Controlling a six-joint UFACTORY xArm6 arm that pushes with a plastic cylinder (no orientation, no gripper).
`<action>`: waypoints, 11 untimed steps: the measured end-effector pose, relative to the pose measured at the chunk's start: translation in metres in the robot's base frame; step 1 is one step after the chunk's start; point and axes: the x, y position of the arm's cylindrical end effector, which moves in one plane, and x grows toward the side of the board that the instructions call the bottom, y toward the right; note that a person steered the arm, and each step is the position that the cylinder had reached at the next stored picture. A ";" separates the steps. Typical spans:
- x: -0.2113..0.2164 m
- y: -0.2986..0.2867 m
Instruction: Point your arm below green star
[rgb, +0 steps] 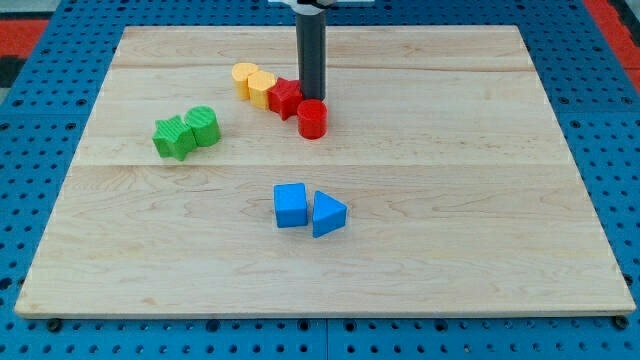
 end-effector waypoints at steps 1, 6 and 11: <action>0.002 0.021; 0.121 0.023; 0.100 -0.170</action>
